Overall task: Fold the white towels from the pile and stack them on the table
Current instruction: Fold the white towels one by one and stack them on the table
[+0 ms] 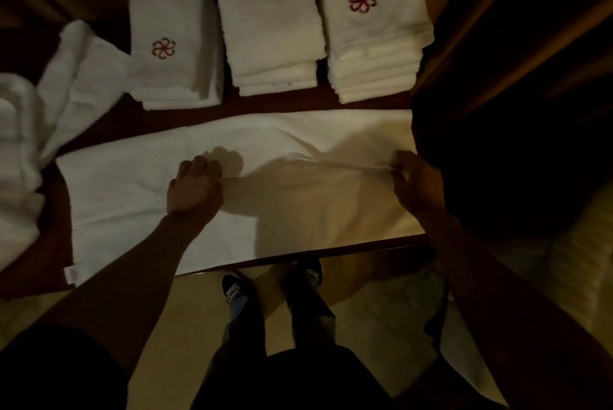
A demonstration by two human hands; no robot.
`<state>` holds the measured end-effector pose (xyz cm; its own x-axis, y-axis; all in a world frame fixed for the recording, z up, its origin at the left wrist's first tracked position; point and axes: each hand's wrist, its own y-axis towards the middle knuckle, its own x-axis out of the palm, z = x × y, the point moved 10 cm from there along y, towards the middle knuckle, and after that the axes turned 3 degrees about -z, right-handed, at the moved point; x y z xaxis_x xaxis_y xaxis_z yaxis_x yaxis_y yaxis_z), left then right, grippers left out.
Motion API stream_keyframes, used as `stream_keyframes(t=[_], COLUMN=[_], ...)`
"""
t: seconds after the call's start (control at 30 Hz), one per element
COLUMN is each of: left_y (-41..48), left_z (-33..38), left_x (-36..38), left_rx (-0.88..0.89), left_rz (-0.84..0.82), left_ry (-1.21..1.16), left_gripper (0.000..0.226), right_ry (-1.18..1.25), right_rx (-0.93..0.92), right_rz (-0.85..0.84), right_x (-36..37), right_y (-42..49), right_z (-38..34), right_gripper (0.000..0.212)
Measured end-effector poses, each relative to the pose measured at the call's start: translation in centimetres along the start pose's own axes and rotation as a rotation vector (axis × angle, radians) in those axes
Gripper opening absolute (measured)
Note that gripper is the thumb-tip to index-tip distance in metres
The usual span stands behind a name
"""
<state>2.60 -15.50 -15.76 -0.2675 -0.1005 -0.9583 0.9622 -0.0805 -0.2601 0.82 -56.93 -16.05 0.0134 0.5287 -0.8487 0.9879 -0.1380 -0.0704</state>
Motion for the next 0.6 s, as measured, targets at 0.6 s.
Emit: stream_keyframes(t=[0.6], left_y=[-3.3], left_z=[-2.8], left_x=[-0.3], left_rx=[-0.064], left_rz=[0.141], left_ry=[-0.142], left_gripper=[0.079], right_ry=[-0.173], right_rx=[0.006], right_rz=[-0.108], right_x=[1.6], right_y=[-0.5], right_z=[0.3], right_gripper=[0.079])
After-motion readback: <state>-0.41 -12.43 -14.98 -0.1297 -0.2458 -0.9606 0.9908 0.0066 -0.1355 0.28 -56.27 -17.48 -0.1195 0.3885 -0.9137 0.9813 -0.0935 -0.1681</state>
